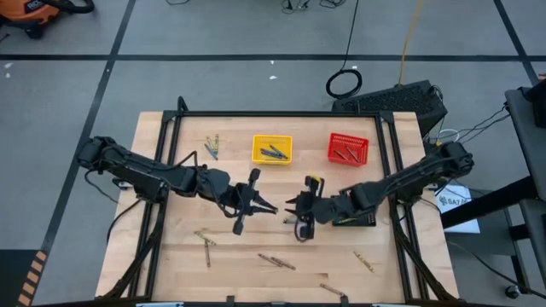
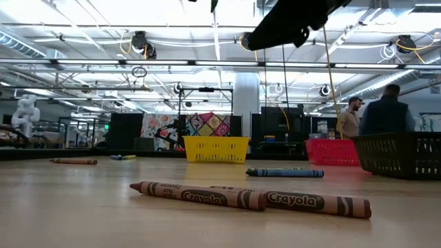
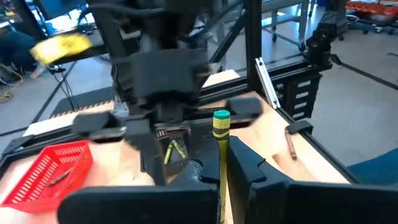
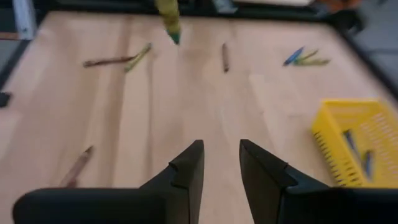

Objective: Sort crayons
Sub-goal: Put the green crayon into the black bin

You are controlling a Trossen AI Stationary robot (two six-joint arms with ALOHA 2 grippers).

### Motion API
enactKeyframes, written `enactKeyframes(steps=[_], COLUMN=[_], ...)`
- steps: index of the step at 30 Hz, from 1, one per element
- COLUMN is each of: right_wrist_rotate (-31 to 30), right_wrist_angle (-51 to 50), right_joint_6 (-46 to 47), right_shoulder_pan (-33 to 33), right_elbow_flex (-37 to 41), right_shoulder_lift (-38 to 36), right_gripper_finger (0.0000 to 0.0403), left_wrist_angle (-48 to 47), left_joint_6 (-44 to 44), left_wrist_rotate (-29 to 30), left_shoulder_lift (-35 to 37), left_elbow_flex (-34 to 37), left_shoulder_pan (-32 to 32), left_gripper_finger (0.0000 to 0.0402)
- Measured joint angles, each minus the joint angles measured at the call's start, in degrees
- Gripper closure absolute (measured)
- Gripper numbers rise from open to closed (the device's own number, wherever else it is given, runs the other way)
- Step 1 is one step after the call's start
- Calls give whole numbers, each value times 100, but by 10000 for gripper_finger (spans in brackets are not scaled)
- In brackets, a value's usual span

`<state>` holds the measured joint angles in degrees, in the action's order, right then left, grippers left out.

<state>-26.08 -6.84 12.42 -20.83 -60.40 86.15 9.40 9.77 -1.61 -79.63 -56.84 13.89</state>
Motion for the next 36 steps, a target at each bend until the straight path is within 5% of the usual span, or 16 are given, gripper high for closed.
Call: enactKeyframes(steps=[6,36], right_wrist_rotate=[-1318,-1111], right_wrist_angle=[710,2412], right_joint_6=[-304,-1595], right_shoulder_pan=[-362,-362], right_elbow_flex=[2,2], right_shoulder_lift=[167,282], right_gripper_finger=[313,314], left_wrist_angle=[-81,170], left_joint_6=[12,119], left_wrist_rotate=[40,165], left_shoulder_lift=[-31,-29], left_elbow_flex=[0,0], left_shoulder_pan=[-15,-274], left_gripper_finger=[401,401])
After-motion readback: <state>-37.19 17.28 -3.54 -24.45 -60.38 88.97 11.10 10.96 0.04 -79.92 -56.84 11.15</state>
